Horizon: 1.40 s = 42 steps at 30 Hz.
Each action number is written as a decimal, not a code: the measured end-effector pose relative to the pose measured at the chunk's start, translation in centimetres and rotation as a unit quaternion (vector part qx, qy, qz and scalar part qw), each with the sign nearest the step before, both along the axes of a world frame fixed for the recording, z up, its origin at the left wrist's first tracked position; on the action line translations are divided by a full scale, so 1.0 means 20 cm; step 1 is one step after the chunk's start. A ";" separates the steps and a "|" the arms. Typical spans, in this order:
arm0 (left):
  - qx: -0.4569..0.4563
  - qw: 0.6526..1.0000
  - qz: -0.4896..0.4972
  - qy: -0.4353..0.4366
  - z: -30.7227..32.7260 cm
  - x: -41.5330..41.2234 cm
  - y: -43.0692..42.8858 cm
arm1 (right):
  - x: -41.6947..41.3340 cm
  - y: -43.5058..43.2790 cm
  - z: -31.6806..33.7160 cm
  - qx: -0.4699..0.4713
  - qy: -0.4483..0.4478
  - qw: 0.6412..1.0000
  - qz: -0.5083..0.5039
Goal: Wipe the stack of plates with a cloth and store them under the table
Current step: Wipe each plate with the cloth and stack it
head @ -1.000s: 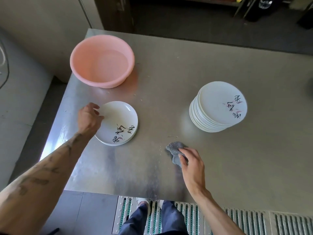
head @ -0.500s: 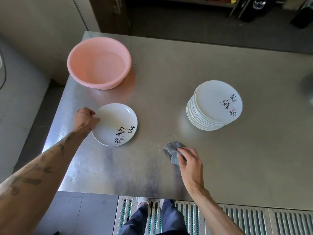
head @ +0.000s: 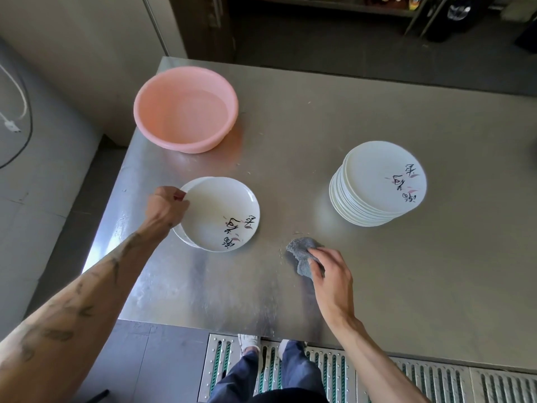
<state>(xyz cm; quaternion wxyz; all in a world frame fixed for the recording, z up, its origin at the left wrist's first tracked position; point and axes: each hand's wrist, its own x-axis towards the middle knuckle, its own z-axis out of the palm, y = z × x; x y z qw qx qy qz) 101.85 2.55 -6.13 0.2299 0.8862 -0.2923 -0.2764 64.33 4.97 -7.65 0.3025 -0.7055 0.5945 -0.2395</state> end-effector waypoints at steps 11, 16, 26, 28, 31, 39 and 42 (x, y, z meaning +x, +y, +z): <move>-0.047 0.989 -0.133 0.035 -0.08 -0.73 0.00 | -0.07 -0.09 0.03 -0.042 0.004 0.999 -0.003; -0.060 0.986 -0.139 0.069 -0.21 -0.89 0.04 | -0.08 -0.06 -0.09 0.016 0.057 0.997 0.044; -0.102 0.897 -0.428 -0.033 -0.36 -0.81 0.28 | -0.05 -0.11 -0.22 -0.002 0.175 0.979 0.102; -0.109 0.899 -0.422 -0.035 -0.40 -0.83 0.30 | 0.01 -0.13 -0.24 -0.006 0.172 0.980 0.103; -0.112 0.907 -0.404 -0.039 -0.43 -0.85 0.30 | 0.09 -0.11 -0.26 -0.012 0.183 0.970 0.161; -0.133 0.906 -0.399 -0.053 -0.46 -0.85 0.31 | 0.10 -0.14 -0.29 -0.048 0.229 0.939 0.250; -0.130 0.909 -0.392 -0.058 -0.48 -0.86 0.31 | 0.04 -0.18 -0.29 -0.075 0.249 0.943 0.208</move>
